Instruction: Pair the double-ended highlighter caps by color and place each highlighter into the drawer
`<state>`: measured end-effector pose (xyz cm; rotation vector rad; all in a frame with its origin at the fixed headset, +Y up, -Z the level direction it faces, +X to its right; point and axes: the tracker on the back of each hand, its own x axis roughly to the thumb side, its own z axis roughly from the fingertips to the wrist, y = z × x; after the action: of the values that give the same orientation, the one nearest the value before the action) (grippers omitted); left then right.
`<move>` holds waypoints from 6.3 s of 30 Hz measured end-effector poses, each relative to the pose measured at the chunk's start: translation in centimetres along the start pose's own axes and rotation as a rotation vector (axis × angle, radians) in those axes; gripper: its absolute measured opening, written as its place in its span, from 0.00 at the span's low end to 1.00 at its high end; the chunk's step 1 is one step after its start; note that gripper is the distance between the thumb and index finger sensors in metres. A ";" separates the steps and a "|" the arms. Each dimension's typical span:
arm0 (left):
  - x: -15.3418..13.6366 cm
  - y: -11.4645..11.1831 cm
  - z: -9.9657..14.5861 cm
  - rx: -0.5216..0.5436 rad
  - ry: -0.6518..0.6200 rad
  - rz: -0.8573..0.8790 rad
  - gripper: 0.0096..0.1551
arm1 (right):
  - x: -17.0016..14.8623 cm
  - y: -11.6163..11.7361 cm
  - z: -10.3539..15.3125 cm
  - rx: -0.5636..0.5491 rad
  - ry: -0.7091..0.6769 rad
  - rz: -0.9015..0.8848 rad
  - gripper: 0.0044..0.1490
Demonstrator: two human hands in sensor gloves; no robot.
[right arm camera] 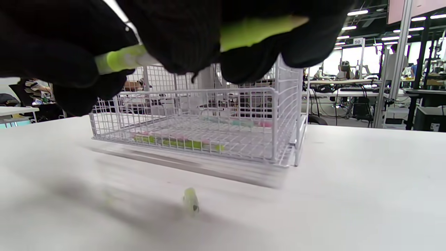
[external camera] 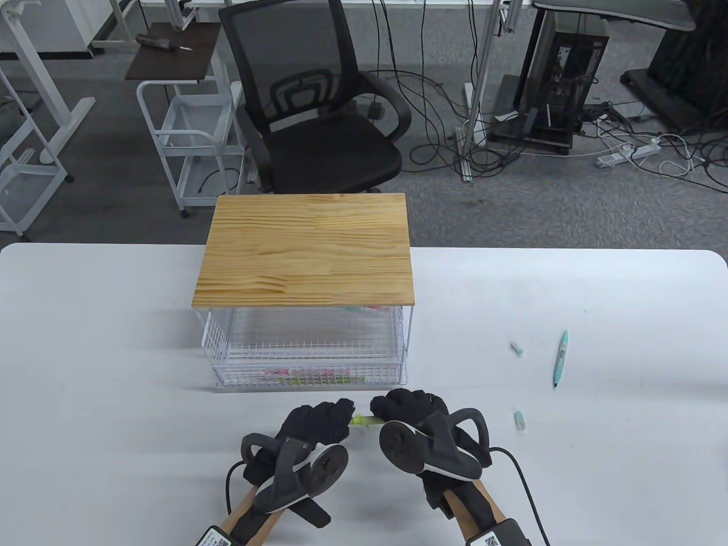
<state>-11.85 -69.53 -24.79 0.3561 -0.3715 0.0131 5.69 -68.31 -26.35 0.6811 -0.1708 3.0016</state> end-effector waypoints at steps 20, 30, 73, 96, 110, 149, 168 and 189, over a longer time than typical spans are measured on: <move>-0.4 -1.8 -0.1 -0.134 -0.014 -0.285 0.26 | -3.4 0.8 0.5 -0.007 0.067 -0.267 0.35; -4.2 -1.5 -0.7 -0.268 0.238 0.574 0.26 | -5.7 1.3 0.8 0.014 0.120 -0.716 0.43; -2.6 -7.0 -1.7 -0.549 0.156 0.299 0.38 | -8.2 -0.9 2.1 -0.106 0.178 -0.693 0.33; 1.4 -11.9 -6.8 -0.868 0.041 -0.031 0.43 | -8.0 -0.5 1.8 -0.078 0.182 -0.619 0.32; 2.4 -12.2 -6.8 -0.854 0.032 -0.142 0.31 | -8.3 -0.3 1.9 -0.068 0.194 -0.625 0.32; -4.8 0.0 -5.0 -0.306 0.131 0.508 0.28 | -7.4 0.5 1.6 -0.005 0.197 -0.456 0.32; -2.4 0.7 -4.8 -0.292 0.030 0.448 0.27 | -6.5 0.8 1.4 0.039 0.172 -0.400 0.32; -0.5 0.8 -4.5 -0.282 -0.035 0.321 0.27 | -5.7 1.0 1.1 0.073 0.147 -0.338 0.32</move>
<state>-10.83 -67.18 -28.64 0.0152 -0.4556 0.2658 11.26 -69.58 -27.94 0.4397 0.0570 2.7270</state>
